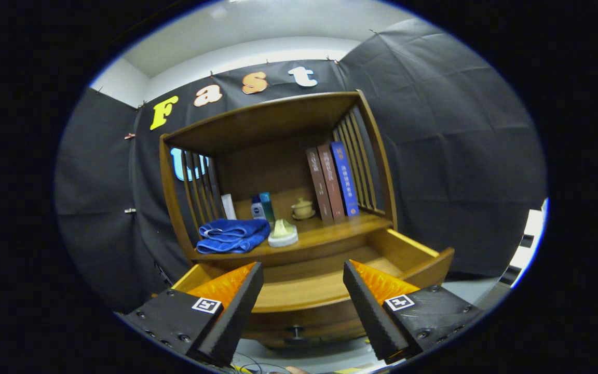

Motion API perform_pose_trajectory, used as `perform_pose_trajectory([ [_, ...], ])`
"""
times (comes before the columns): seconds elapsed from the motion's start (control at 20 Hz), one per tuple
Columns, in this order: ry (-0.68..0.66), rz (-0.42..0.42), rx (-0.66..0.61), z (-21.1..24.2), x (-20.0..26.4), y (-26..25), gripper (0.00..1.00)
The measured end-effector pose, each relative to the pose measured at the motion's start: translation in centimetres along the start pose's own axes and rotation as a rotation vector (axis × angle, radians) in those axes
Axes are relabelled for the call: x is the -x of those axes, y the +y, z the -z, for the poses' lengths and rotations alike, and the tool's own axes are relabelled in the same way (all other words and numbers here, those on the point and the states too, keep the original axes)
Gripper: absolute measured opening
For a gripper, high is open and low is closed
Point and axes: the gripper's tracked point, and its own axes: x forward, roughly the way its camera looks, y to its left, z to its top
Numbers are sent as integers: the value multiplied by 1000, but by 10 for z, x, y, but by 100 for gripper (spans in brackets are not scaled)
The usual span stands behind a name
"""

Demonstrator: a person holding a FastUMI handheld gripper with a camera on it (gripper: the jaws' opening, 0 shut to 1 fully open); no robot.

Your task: Pull open the drawer, take out the items inside it, and place them on the countertop above the cabinet.

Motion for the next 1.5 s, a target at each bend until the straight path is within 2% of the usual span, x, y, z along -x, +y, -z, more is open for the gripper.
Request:
perform_pose_trajectory([
  [0.1,18,18,27,21,-1,-4,99],
  [0.35,40,-15,102,57,0,6,99],
  [0.7,102,-32,138,85,-16,7,99],
  [1.1,56,-57,180,81,-21,11,99],
  [1.3,79,-52,173,79,-44,15,99],
  [1.5,45,-50,172,73,-68,20,99],
])
